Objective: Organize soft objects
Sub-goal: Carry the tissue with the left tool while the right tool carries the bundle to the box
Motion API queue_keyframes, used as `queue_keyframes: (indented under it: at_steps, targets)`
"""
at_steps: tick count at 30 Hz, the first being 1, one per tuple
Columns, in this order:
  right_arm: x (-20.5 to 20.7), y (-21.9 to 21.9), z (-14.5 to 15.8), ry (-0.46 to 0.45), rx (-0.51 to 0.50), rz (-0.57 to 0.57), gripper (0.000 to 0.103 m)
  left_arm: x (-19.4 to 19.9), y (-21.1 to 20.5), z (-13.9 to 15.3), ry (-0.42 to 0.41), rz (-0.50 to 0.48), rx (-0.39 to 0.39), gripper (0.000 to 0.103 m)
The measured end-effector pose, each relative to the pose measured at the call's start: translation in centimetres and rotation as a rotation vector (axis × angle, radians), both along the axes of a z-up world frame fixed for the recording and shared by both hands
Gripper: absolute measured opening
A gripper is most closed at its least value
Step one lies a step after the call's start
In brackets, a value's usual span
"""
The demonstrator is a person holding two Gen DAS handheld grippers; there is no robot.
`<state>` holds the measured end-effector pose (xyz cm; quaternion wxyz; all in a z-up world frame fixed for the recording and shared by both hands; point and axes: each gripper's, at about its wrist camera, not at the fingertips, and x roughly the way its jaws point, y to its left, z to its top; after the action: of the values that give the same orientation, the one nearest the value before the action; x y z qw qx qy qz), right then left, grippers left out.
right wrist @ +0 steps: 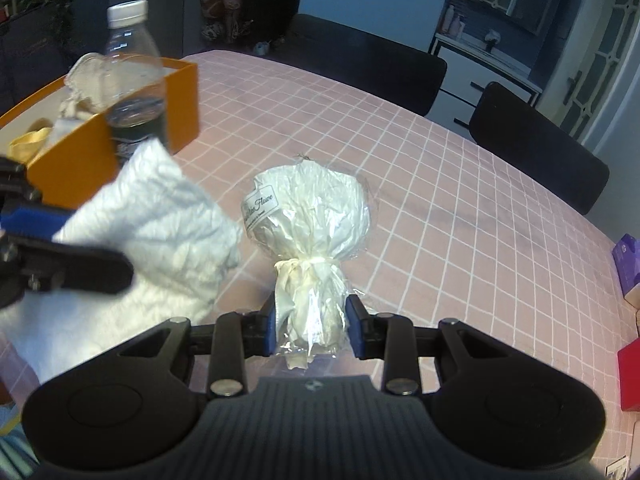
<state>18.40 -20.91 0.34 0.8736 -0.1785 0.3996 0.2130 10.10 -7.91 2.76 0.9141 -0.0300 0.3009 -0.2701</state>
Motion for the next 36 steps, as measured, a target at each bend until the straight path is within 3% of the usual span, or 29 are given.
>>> queue_keyframes:
  at_steps: [10, 23, 28, 34, 36]
  targets:
    - [-6.0, 3.9, 3.6, -0.003, 0.004, 0.16, 0.034, -4.1, 4.9, 3.1, -0.048, 0.038, 0.088, 0.016]
    - [-8.8, 11.7, 9.3, -0.068, 0.025, 0.375, 0.034, -7.2, 13.9, 7.1, -0.123, 0.258, 0.188, 0.016]
    - [-8.1, 16.3, 11.1, -0.123, -0.008, 0.444, 0.034, -6.1, 16.2, 8.1, -0.178, 0.329, 0.243, 0.016]
    - [-5.4, 23.3, 11.9, -0.181, -0.123, 0.49, 0.035, -1.7, 17.8, 8.0, -0.146, 0.36, 0.313, 0.016]
    - [-3.4, 25.6, 11.7, -0.162, -0.154, 0.481, 0.035, 0.3, 18.6, 7.4, -0.112, 0.38, 0.315, 0.016]
